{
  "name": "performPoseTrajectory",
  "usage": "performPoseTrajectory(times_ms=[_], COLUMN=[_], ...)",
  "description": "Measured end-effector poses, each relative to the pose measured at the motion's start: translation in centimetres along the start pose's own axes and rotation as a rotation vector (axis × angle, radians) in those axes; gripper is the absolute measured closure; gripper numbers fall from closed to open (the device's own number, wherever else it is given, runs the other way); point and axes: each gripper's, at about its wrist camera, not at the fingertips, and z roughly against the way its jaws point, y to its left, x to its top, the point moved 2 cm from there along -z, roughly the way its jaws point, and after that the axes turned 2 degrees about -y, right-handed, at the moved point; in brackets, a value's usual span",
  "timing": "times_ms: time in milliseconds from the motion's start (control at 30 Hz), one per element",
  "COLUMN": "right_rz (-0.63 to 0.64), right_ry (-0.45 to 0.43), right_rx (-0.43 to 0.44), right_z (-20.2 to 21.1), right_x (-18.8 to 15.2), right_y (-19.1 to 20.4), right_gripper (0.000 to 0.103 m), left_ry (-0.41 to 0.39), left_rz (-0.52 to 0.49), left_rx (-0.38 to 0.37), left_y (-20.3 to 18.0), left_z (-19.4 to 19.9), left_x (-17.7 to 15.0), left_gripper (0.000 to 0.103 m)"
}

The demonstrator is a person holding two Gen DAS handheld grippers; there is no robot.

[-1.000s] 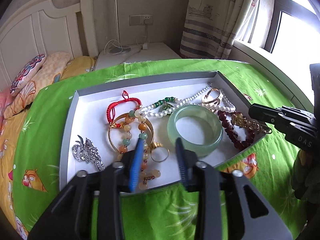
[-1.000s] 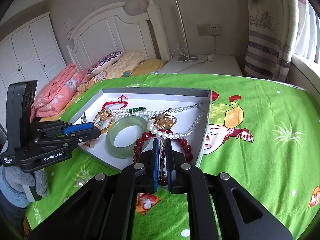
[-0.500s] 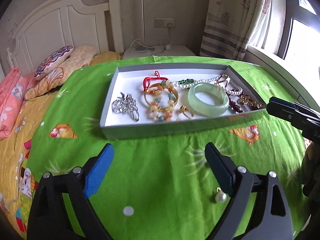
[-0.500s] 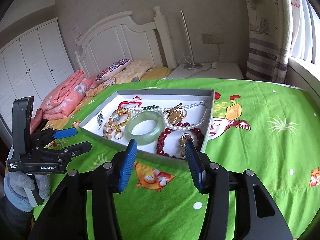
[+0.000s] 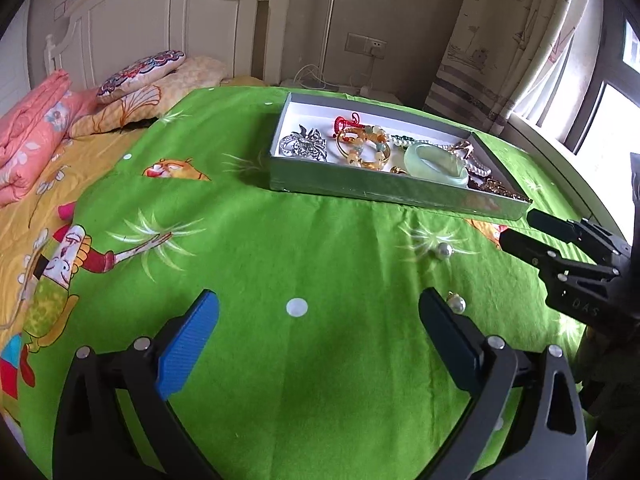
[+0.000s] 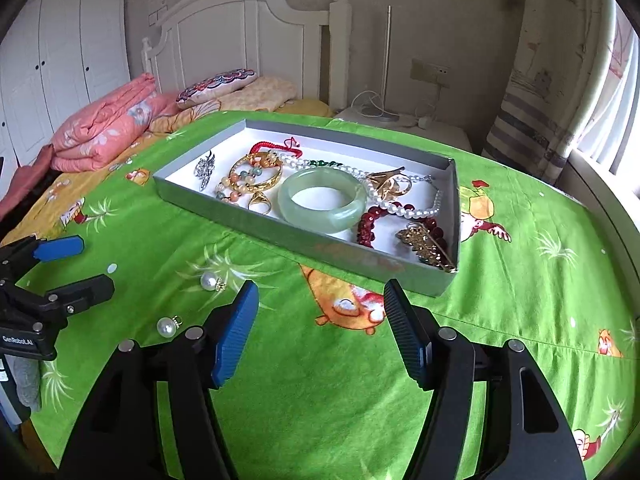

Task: Organize jewelry
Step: 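Withdraw both tools from the box toward the pearl earrings on the bedspread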

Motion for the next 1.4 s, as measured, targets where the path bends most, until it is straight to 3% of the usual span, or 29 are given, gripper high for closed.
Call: performPoseTrajectory(times_ms=[133,467,800,1067,1400], right_rz=[0.02,0.06,0.069,0.135,0.174], right_ry=[0.001,0.012,0.041,0.112,0.137], right_rx=[-0.009,-0.006,0.048,0.159,0.224], right_z=[0.0,-0.1,-0.7,-2.0,-4.2], right_x=[0.0,-0.1,-0.2,-0.4,1.1], right_y=[1.0,2.3,2.6,4.2,5.7], right_gripper=[0.04,0.04,0.04,0.041,0.058], left_ry=[0.029,-0.023,-0.069,-0.095,-0.095], left_rz=[0.028,0.037,0.082,0.111,0.116], left_rx=[0.009,0.001,-0.018,-0.029,-0.044], left_y=[0.4,0.5,1.2,1.7,1.7], left_z=[-0.6,0.2,1.1,1.6,1.6], left_x=[0.2,0.3,0.3,0.3,0.3], left_gripper=[0.004,0.004,0.004,0.003,0.003])
